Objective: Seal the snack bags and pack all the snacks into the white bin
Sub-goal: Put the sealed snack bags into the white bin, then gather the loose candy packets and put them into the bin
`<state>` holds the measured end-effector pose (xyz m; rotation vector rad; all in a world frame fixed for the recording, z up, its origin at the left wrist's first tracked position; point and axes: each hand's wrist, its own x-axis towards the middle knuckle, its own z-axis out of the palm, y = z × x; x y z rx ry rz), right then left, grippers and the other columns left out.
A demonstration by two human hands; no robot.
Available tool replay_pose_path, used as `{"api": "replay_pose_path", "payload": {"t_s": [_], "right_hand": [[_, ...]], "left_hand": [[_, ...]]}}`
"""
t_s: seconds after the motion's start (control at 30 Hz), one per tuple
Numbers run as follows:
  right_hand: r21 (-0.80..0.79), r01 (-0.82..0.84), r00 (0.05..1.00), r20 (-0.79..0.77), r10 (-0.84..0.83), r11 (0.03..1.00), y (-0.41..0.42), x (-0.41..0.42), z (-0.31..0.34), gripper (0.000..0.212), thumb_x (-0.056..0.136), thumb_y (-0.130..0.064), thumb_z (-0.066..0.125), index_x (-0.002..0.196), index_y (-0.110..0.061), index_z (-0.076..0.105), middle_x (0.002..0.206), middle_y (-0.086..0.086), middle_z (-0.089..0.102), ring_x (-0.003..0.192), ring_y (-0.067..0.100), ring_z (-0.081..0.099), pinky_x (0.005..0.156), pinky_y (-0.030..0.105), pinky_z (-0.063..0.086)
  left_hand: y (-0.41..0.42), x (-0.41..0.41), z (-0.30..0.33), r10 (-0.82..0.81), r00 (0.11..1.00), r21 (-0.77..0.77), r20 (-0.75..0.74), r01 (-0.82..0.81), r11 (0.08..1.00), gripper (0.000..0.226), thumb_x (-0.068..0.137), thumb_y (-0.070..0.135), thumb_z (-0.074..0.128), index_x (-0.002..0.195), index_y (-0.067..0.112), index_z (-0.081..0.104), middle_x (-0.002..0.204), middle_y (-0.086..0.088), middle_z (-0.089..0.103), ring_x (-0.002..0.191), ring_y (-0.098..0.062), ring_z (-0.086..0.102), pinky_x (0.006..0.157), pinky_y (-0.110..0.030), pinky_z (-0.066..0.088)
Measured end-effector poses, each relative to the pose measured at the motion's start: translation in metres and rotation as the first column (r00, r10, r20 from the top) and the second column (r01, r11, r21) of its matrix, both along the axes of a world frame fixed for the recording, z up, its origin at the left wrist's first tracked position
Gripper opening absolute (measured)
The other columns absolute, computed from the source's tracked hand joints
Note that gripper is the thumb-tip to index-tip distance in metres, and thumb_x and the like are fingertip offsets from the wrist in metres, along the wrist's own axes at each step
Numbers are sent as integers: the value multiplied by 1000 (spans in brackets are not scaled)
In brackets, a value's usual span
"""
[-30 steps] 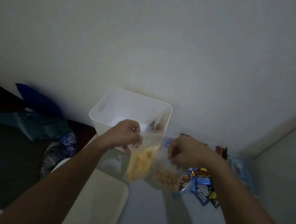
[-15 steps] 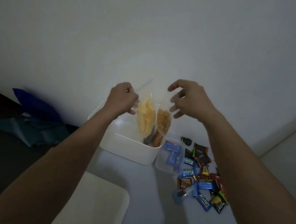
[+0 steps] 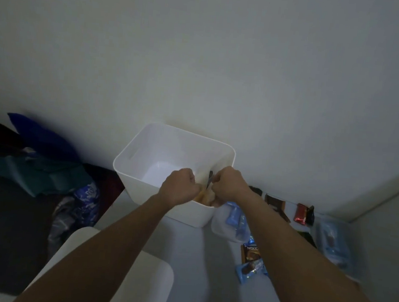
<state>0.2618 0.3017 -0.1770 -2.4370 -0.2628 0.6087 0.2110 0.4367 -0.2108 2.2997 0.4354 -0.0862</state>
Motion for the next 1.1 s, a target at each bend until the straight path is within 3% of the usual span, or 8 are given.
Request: {"api": "replay_pose_path", "payload": {"t_s": [0.07,0.13,0.3,0.4,0.5,0.67,0.9,1.1], "right_hand": [[18,32,998,-51,-31,999,-2,5,-4,21,82,0,55,97,8,67,81,20,71,66,30,72,60,34,61],[25,38,999,-22,-37,999,-6,8,-5,18,77,-1,61,91,7,68,80,21,71,69,31,72,60,38,62],[146,132,991,13,-136,980,-27,10,0,13,72,5,62,81,-1,71,82,19,72,68,33,73,63,46,61],[211,201,973,70,-220,957,-57,16,-5,15,81,0,60,87,-8,71,90,15,73,71,26,73,65,41,62],[174,295,948,72,-311,939,-100,18,-15,12,85,-2,60,86,-9,69,85,13,71,66,19,71,56,29,60],[54,473,877,69,-476,879,-187,12,-41,9,79,-6,64,83,-8,72,83,15,72,77,30,71,70,43,61],[-228,497,866,79,-493,837,-293,-1,-77,25,87,-17,55,95,3,68,95,21,68,90,33,65,75,32,50],[-463,276,950,-4,-313,842,-343,-18,-112,48,85,-28,61,127,-7,52,126,15,59,115,33,56,94,34,48]], "left_hand": [[-1,5,-1,-91,990,49,-108,97,994,29,76,39,50,85,13,58,95,-9,65,88,-29,62,80,-34,50],[-3,10,-2,-229,956,111,-184,252,961,27,89,26,44,96,5,59,109,-19,64,96,-36,62,89,-44,52],[-3,23,-8,-231,948,79,-218,253,964,19,97,10,39,105,0,53,114,-24,61,100,-39,61,90,-47,52],[-13,21,-4,-110,990,175,-84,123,977,36,96,34,38,104,5,58,107,-15,65,96,-35,62,84,-40,50],[-34,19,2,40,977,103,207,-63,993,38,90,46,47,95,12,64,97,-6,69,89,-27,63,82,-35,50],[-105,24,4,-200,871,67,449,190,979,21,85,34,59,90,14,64,89,0,67,82,-19,60,73,-31,48],[-219,38,-36,-466,875,-41,131,474,879,23,84,26,61,99,9,65,95,-9,69,88,-25,65,78,-38,55],[-286,46,-71,-540,829,-153,-147,521,840,24,87,24,54,102,6,61,98,-13,67,90,-28,64,83,-43,55]]}}
